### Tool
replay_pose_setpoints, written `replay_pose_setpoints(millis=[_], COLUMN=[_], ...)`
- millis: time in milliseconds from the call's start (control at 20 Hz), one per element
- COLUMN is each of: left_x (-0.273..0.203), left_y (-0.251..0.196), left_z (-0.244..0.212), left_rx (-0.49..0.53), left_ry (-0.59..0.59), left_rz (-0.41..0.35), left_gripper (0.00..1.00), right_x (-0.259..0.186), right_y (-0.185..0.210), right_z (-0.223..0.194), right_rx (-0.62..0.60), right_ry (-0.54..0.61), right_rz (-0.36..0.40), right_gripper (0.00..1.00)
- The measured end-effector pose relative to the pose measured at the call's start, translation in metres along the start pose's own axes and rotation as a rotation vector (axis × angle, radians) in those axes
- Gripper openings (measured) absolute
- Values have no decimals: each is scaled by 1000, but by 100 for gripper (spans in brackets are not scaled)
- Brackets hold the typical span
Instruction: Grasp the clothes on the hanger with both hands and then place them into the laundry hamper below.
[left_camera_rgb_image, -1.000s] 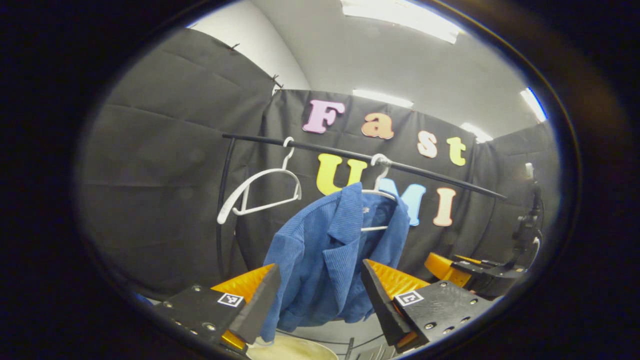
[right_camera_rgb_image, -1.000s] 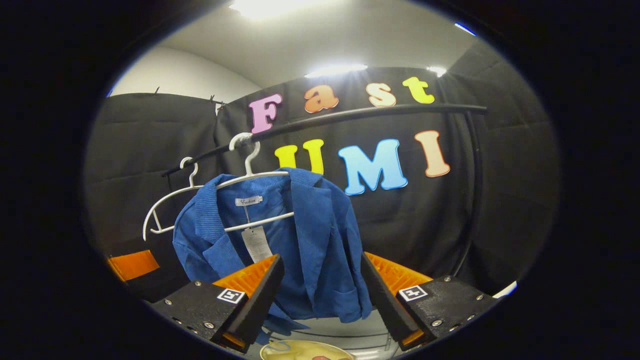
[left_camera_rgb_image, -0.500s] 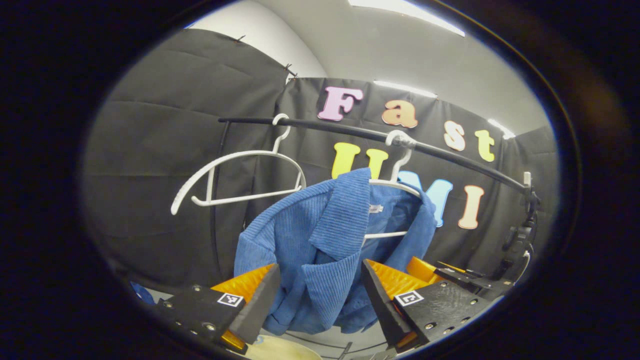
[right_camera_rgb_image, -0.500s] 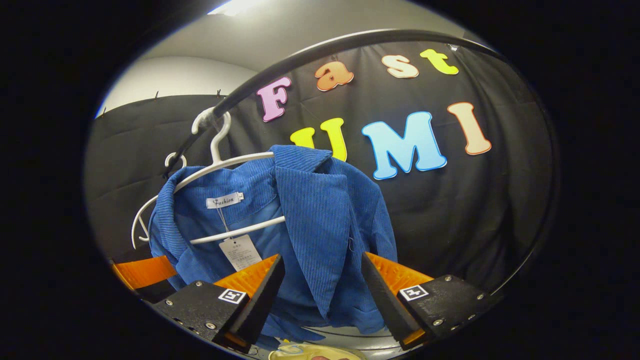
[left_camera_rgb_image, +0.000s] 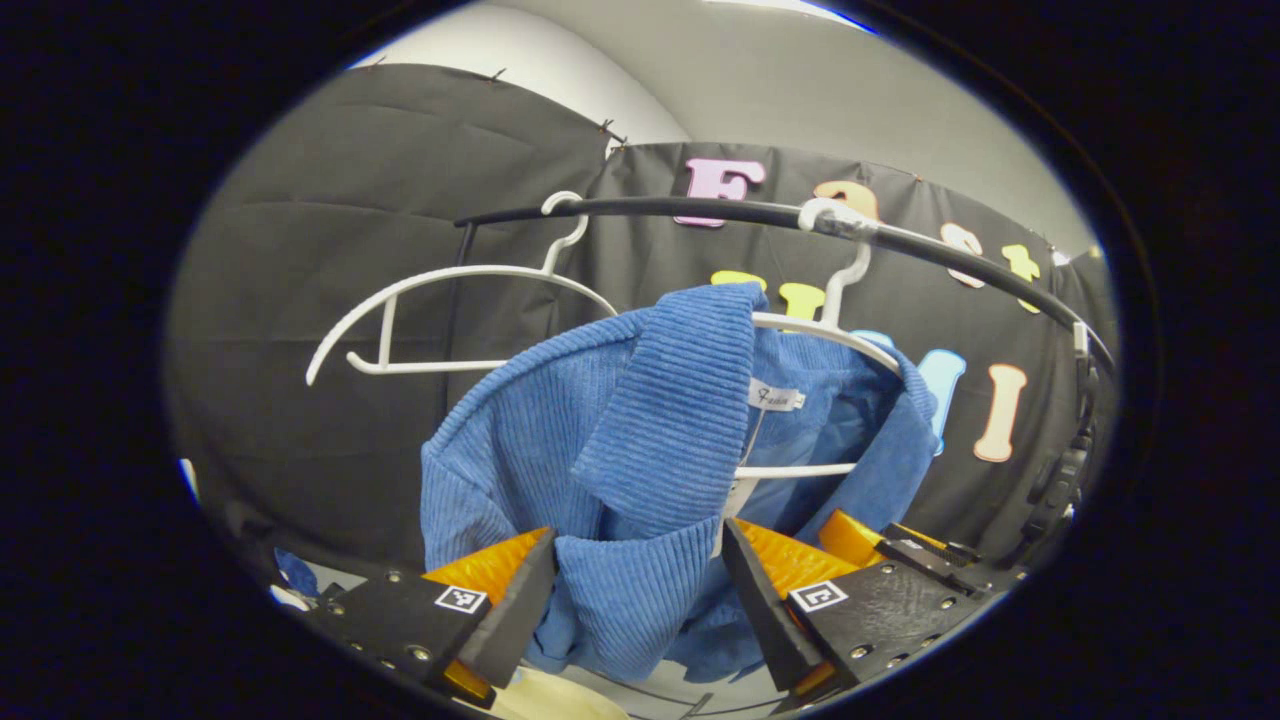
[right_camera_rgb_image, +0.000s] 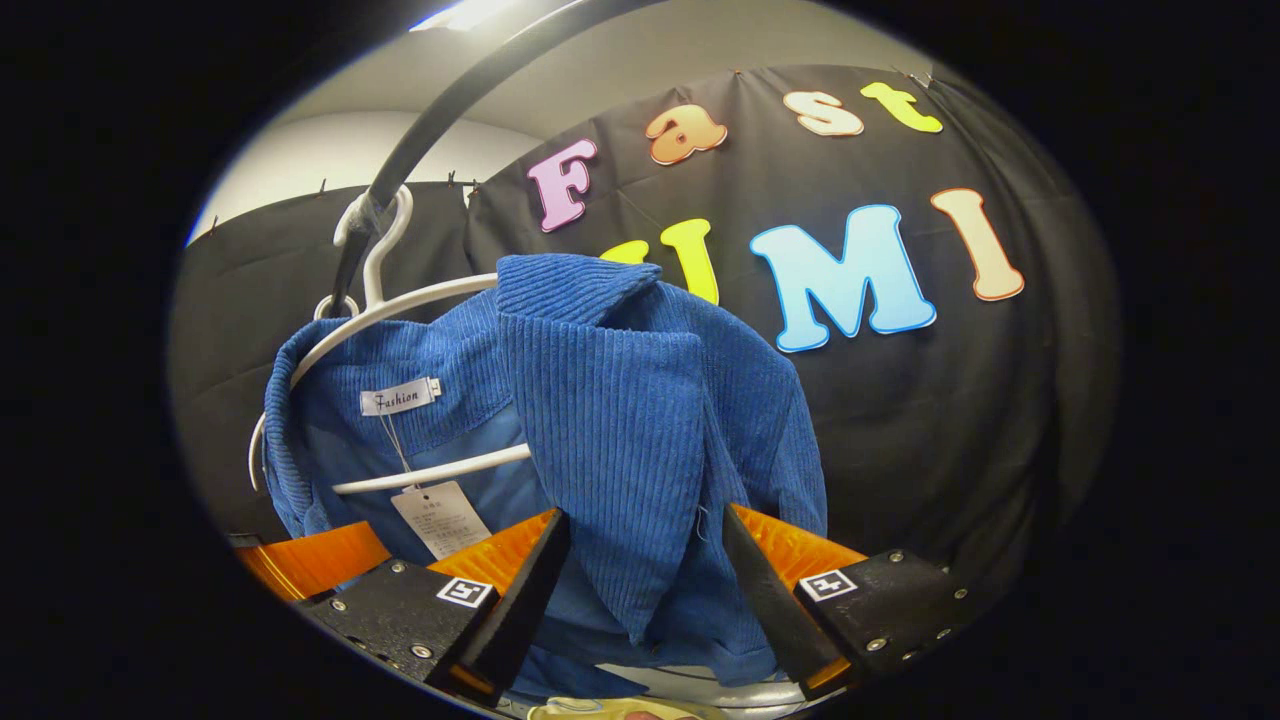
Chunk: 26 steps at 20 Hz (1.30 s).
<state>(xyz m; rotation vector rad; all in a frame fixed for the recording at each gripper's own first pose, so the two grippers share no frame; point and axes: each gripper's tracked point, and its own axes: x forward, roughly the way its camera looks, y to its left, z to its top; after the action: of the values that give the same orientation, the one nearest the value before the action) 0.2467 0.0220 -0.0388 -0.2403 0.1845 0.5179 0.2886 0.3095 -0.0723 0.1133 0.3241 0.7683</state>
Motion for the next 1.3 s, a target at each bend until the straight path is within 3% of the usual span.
replay_pose_setpoints(millis=[350,550,600,650,700,750,900,1000,1100,1150,1200,1300], left_x=[12,11,8,13,14,14,9,4,-2,-4,-9,-8], left_y=[12,18,20,22,19,17,26,14,15,21,19,15], left_z=[-4,-8,-6,-7,-8,-7,-3,-4,-4,-3,1,-3], left_rx=[-18,-50,-50,-47,-45,-40,-36,-51,-56,-69,-103,-126], left_ry=[-13,-11,-17,-19,-18,-21,-41,-35,-35,-48,-49,-38], left_rz=[65,68,79,87,80,73,108,32,-7,7,-29,-62], left_gripper=[92,93,92,83,74,74,38,14,14,7,0,1], right_x=[7,11,12,15,15,15,12,10,7,7,7,7], right_y=[11,7,7,8,7,6,11,8,13,14,14,7], right_z=[-11,-9,-7,-7,-6,-4,-5,-4,-1,-2,-1,5], right_rx=[-48,-46,-49,-59,-69,-77,-77,-50,-15,-11,-15,-36], right_ry=[22,18,17,18,16,11,12,14,5,8,10,-7], right_rz=[64,53,60,67,69,67,85,82,115,127,133,120], right_gripper=[95,95,89,93,84,81,46,17,5,2,0,0])
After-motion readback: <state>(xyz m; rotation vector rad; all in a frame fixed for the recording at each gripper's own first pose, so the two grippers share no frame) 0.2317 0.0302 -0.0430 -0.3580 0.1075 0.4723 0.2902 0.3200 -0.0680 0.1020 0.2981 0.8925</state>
